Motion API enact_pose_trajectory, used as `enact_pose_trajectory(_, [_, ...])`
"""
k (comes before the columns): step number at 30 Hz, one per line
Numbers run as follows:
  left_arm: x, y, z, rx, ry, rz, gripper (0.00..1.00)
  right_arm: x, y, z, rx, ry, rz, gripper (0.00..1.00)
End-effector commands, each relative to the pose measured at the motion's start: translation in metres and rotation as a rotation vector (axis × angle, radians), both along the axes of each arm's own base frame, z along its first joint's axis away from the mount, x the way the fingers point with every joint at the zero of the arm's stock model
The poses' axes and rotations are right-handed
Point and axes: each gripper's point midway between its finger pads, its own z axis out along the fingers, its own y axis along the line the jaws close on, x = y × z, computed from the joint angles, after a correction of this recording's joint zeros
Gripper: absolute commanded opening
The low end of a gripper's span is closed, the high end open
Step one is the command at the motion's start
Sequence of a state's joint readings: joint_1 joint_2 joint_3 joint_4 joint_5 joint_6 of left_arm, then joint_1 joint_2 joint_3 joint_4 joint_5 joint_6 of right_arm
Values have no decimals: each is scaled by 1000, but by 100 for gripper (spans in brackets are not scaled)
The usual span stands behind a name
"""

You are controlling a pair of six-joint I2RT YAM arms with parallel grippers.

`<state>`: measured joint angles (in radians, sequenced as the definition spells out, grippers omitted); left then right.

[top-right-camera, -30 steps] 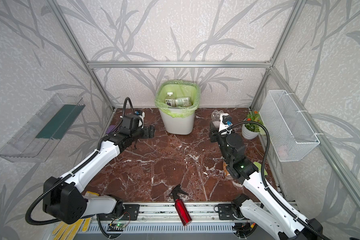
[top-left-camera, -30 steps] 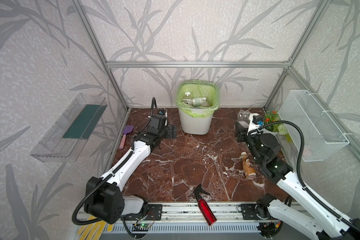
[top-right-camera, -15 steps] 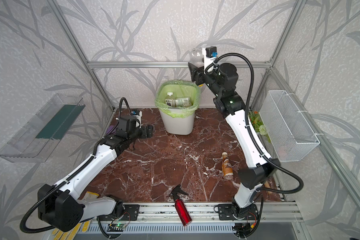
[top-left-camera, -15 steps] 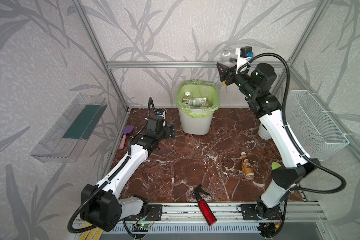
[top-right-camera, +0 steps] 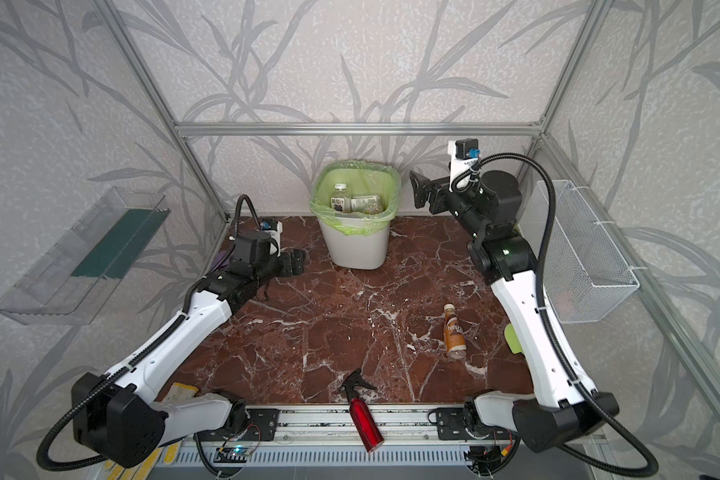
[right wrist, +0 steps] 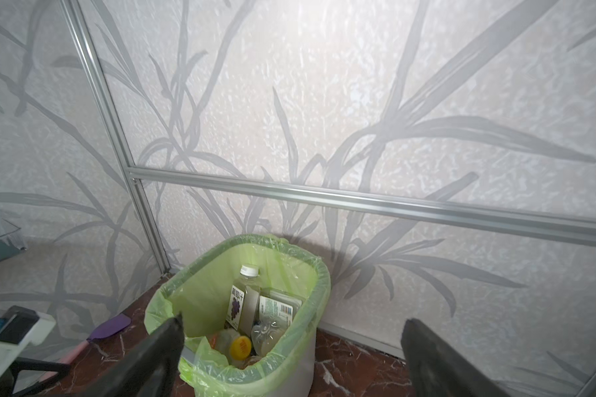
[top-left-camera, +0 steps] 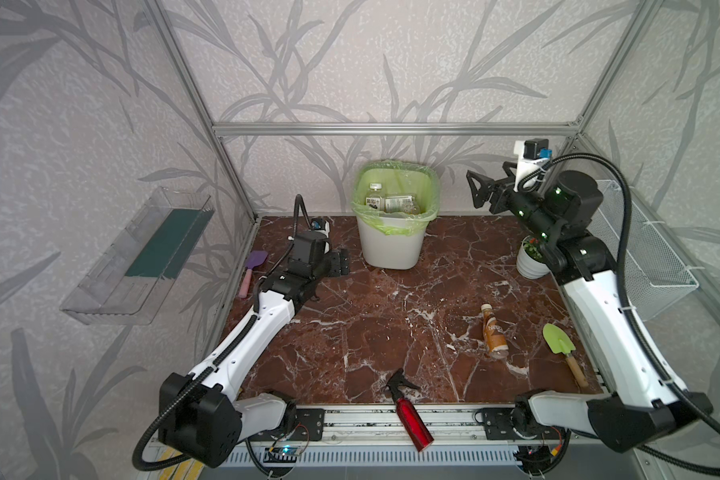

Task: Throw the plastic bottles in the bin
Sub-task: 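Lift the crushed bottle with the right gripper over the bin and release, then lower the right gripper onto the brown Nescafe bottle and close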

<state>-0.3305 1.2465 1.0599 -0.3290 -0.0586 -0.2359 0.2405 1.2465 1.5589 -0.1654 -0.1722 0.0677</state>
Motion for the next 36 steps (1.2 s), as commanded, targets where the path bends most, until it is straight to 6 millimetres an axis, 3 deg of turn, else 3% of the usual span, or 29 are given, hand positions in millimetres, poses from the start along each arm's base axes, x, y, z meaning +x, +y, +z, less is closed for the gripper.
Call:
enact_pose_trajectory(1, [0,5,7,11,-15,11,92,8,-19,-51,-18,129,-69,99])
enact_pose_trajectory(7, [-1,7,9,21,-21,14,92,-13,-50,-148,-38,388,-190,99])
enact_pose_trajectory(11, [-2,5,9,13,-19,6,92,-41,-72,-214,-64,580,-278,99])
enact_pose_trajectory(19, [-2,-4,7,-24,-10,-31,92,-88,-102,-317,-63,860,-433,99])
enact_pose_trajectory(25, [-5,-12,7,-46,-8,-71,92,-106,-103,-372,-28,1010,-459,99])
enact_pose_trajectory(36, [-7,-15,7,-52,-11,-92,92,-118,-100,-424,13,1123,-476,98])
